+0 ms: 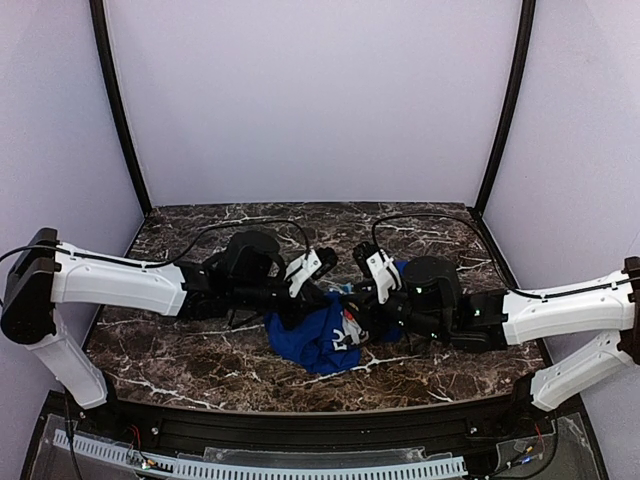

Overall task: Remove the brooch from the garment
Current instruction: Pass from the left arm to the right

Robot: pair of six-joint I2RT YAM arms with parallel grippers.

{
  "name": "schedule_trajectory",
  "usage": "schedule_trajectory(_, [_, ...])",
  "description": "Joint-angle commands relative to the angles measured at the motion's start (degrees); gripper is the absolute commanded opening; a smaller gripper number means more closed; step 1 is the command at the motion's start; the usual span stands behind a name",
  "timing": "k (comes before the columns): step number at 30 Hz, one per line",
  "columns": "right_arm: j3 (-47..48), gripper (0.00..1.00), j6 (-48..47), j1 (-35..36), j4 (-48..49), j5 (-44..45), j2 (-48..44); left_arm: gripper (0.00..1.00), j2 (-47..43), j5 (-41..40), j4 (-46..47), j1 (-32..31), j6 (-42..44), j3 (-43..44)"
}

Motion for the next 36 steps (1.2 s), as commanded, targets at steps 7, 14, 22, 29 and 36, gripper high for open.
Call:
schedule_trajectory(7, [2.2, 0.38, -1.4, -0.3, 2.8, -1.9, 1.4, 0.01, 0.1, -0.1, -2.4, -0.7, 1.5, 2.0])
schedule_trajectory(14, [3.1, 0.30, -2.1, -0.3, 3.7, -0.7, 3.1, 0.01, 0.0, 0.4, -2.3, -0.8, 1.6, 1.9])
schedule_trajectory(22, [3.5, 0.14, -2.8, -0.3, 5.4, -0.4, 4.6, 0.01, -0.4, 0.4, -2.5, -0.9, 1.9, 1.8])
schedule_trajectory(29, [0.2, 0.00, -2.8, -0.2, 11.7, 0.5, 3.9, 0.01, -1.2, -0.4, -1.1, -0.8, 1.0, 1.0])
schedule_trajectory(36, [-7.7, 0.00, -3.8, -0.3, 28.9, -2.7, 1.1, 0.40, -4.8, 0.5, 3.7, -0.8, -0.9, -3.1])
